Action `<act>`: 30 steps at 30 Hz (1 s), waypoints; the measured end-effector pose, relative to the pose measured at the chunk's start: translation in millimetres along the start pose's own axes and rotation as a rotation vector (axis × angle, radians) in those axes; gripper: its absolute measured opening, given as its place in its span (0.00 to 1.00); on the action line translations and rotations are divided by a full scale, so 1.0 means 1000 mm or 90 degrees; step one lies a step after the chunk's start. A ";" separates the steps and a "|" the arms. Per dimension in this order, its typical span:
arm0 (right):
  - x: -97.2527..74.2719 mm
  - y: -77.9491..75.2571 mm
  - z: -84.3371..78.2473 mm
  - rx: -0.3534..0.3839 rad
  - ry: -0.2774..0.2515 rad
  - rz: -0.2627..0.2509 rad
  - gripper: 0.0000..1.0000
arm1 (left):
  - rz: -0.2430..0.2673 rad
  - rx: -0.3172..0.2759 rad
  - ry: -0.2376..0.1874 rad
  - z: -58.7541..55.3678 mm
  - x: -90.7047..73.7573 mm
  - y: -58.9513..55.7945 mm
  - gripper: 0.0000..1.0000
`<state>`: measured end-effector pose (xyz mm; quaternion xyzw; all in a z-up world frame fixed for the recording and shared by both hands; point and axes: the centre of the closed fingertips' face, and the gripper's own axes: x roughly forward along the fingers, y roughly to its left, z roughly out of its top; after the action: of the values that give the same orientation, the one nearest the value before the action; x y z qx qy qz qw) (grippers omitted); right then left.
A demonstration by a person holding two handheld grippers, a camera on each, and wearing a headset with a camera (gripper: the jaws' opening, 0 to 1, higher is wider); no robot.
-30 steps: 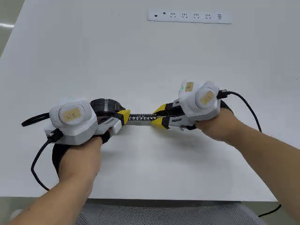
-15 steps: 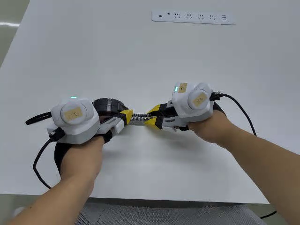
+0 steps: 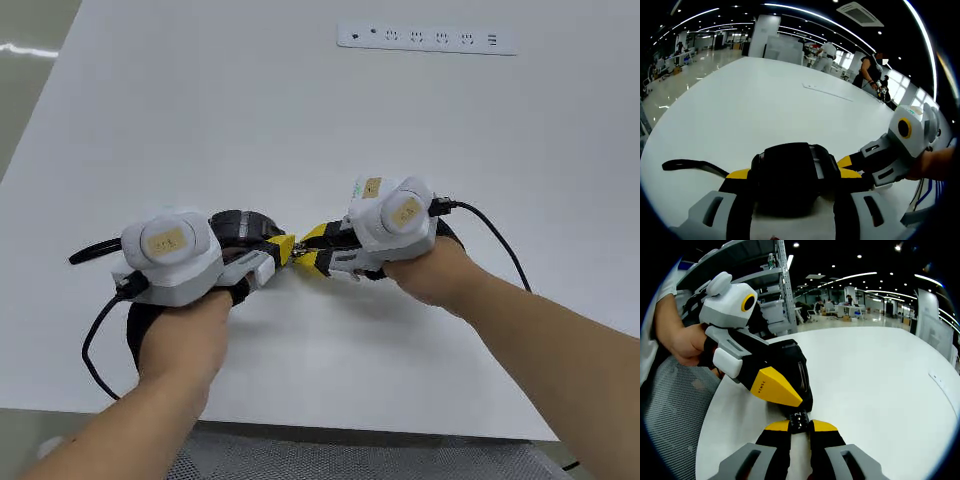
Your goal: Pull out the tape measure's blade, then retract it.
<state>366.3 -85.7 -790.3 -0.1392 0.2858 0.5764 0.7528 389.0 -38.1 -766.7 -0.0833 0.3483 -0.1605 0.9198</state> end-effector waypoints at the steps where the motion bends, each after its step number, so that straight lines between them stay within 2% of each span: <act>1: 0.000 0.000 0.000 0.001 -0.001 0.000 0.11 | 0.000 -0.001 -0.001 0.000 0.000 0.000 0.61; 11: 0.003 0.000 0.001 -0.006 -0.001 0.001 0.12 | -0.002 -0.002 -0.004 0.001 0.000 0.001 0.62; 20: 0.003 0.000 0.001 0.009 0.006 -0.008 0.14 | 0.001 -0.001 0.001 0.001 -0.001 0.000 0.63; 24: 0.001 -0.001 0.002 0.025 0.010 -0.013 0.24 | -0.005 0.005 0.004 0.000 -0.002 0.000 0.63; 30: -0.003 -0.002 0.004 0.020 0.007 -0.020 0.26 | -0.013 0.011 0.001 0.002 -0.006 -0.001 0.61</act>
<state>369.0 -87.2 -785.7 -0.1350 0.2967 0.5593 0.7622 386.0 -36.6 -761.4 -0.0789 0.3466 -0.1731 0.9185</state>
